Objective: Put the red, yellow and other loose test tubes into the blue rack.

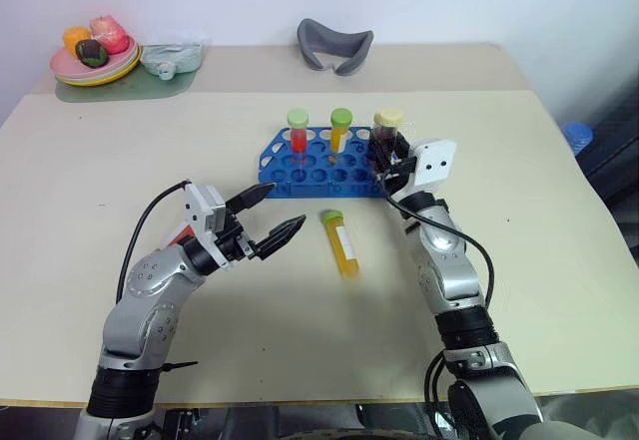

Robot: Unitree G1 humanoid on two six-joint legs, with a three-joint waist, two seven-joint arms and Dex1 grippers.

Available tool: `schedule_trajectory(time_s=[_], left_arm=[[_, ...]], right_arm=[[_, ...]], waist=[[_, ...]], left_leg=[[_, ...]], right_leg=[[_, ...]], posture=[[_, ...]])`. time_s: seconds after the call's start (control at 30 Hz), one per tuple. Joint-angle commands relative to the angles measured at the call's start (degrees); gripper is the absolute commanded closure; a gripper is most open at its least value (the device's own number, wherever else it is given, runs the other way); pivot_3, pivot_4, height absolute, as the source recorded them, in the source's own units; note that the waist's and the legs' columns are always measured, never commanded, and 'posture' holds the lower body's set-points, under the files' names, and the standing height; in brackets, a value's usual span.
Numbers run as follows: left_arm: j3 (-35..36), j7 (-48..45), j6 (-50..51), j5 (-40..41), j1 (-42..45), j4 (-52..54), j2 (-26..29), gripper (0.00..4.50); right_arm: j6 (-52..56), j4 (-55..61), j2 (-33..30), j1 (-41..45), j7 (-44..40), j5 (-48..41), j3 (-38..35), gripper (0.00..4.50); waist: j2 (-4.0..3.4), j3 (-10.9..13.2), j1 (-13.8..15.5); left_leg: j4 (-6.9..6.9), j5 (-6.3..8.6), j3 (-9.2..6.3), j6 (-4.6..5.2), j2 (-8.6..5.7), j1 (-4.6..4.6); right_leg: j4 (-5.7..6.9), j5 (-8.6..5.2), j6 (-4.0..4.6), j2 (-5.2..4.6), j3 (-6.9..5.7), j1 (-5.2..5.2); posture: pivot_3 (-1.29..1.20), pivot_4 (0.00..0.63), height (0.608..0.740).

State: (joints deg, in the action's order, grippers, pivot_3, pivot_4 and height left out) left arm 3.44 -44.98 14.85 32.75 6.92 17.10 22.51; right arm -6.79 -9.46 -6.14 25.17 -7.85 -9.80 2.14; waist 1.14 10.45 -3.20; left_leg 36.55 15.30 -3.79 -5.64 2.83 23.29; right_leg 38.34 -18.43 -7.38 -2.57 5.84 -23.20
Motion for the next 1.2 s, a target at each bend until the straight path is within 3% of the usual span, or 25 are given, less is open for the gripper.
schedule_trajectory(time_s=[0.03, 0.37, 0.4, 0.57, 0.6, 0.8, 0.93, 1.07, 1.2], left_arm=[[0.5, 0.2, 0.4, 1.0, 0.7, 2.7, 0.5, 0.0], [0.5, 0.5, 1.4, 1.3, 0.7, 3.5, 0.7, 0.0], [0.5, 0.5, 1.5, 1.4, 0.8, 3.6, 0.8, 0.0], [0.4, 0.4, 2.0, 1.4, 1.1, 3.7, 0.9, 0.0], [0.3, 0.3, 2.0, 1.3, 1.1, 3.6, 1.0, 0.0], [0.3, 0.4, 2.1, 1.1, 1.1, 3.7, 1.1, 0.0], [1.9, 0.3, 1.5, 0.5, 0.1, 3.4, 2.7, 0.0], [3.8, -0.8, 0.0, -0.6, -0.6, 1.3, 5.5, 0.0], [5.0, -4.8, -2.7, -3.1, -1.4, -2.9, 10.1, 0.0]], right_arm=[[-2.6, -0.1, 0.5, 1.4, -0.3, 0.5, -1.5, 3.71], [-4.1, -0.2, 1.6, -1.0, -2.8, 0.4, -1.2, 3.71], [-4.0, -0.2, 1.7, -1.0, -2.9, 0.3, -1.3, 2.66], [-4.4, 0.6, 1.8, -0.4, -2.1, 0.8, -2.3, 0.27], [-4.5, 0.7, 1.8, -0.2, -1.9, 1.0, -2.5, 0.08], [-2.8, 6.6, 0.3, 0.3, -1.7, -0.2, -4.4, 0.08], [4.8, 18.2, -4.1, -1.6, -3.0, -2.2, -6.1, 0.08], [19.2, 30.5, -11.4, -4.5, -8.4, -8.5, -6.0, 0.08], [49.1, 44.5, -23.7, -4.3, -10.6, -22.6, -6.7, 0.08]], waist=[[0.0, 0.0, -0.2], [-0.01, 0.0, -0.8], [-0.01, 0.0, -0.8], [-0.01, 0.0, -0.8], [-0.01, 0.0, -0.8], [-0.06, 0.0, -0.8], [-0.06, 0.0, -0.8], [-0.07, 0.0, -0.8], [-0.22, 0.1, -0.8]], left_leg=[[0.01, 0.0, 0.0, 0.0, 0.0, 0.0], [0.08, 0.0, -0.01, 0.0, 0.0, -0.01], [0.09, 0.0, -0.01, 0.0, 0.0, -0.01], [0.19, 0.0, -0.01, 0.0, 0.0, -0.01], [0.22, 0.0, -0.01, 0.0, 0.0, -0.01], [0.25, 0.0, -0.01, 0.0, 0.0, -0.01], [0.27, 0.01, -0.02, 0.0, 0.0, 0.0], [0.29, 0.01, -0.03, 0.02, -0.01, 0.0], [0.35, 0.02, -0.04, 0.03, -0.01, -0.01]], right_leg=[[0.01, 0.0, 0.0, 0.0, 0.0, 0.0], [0.09, 0.0, 0.0, 0.0, 0.0, 0.02], [0.1, 0.0, 0.0, 0.0, 0.0, 0.02], [0.18, 0.0, 0.0, 0.01, 0.0, 0.02], [0.19, 0.0, 0.0, 0.01, 0.0, 0.03], [0.23, 0.0, 0.0, 0.01, 0.0, 0.04], [0.24, 0.0, 0.0, 0.0, 0.01, 0.04], [0.24, 0.0, 0.0, 0.01, 0.01, 0.06], [0.29, 0.0, 0.0, 0.02, 0.03, 0.07]], posture=[[0.0, 0.15, 0.74], [0.0, 0.15, 0.74], [0.0, 0.15, 0.74], [0.0, 0.15, 0.74], [0.0, 0.15, 0.74], [0.0, 0.15, 0.74], [0.0, 0.15, 0.74], [0.0, 0.15, 0.74], [0.0, 0.15, 0.74]])
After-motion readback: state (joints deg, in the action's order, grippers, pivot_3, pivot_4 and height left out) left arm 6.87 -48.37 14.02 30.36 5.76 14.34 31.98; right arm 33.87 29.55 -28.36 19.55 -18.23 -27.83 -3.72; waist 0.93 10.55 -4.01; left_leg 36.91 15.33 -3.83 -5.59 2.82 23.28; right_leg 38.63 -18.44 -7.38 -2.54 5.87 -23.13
